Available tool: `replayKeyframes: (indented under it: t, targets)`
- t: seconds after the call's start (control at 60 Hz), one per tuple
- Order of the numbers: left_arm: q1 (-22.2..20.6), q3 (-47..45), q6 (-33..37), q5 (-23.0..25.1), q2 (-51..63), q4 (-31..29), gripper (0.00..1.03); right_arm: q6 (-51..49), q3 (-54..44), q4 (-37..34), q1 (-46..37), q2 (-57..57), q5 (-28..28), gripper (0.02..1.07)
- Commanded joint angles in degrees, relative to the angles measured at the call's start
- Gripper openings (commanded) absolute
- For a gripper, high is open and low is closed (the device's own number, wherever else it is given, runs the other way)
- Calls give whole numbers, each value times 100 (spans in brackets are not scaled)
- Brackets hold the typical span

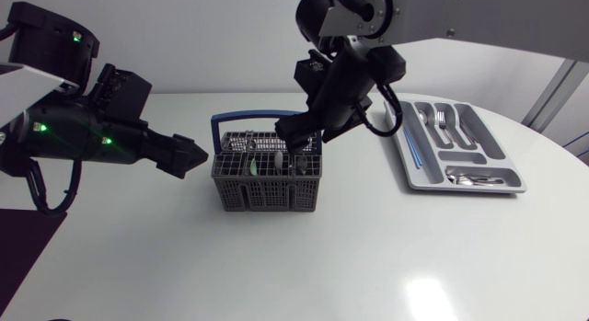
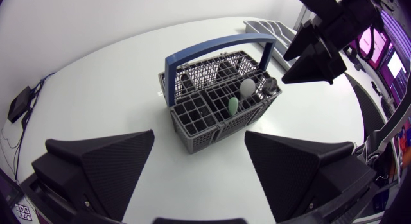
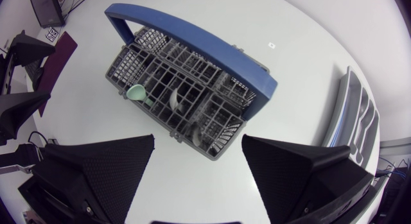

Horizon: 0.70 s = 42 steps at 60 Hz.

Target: Unload the cutlery basket into the drawer organizer.

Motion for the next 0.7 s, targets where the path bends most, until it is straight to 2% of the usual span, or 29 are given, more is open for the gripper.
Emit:
replayKeyframes:
  t: [0.0, 0.3, 0.467, 0.683]
  targets:
    - [111, -202, 127, 54, -63, 70, 99, 249, 99, 74, 119, 195, 129, 97]
    - [190, -387, 171, 54, -151, 140, 99, 486, -32, 101, 48, 345, 120, 82]
    - [190, -457, 163, 54, -151, 184, 99, 557, -24, 66, -145, 406, -152, 72]
    - [181, -457, 163, 54, -133, 228, 99, 583, -103, 22, -303, 433, -407, 70]
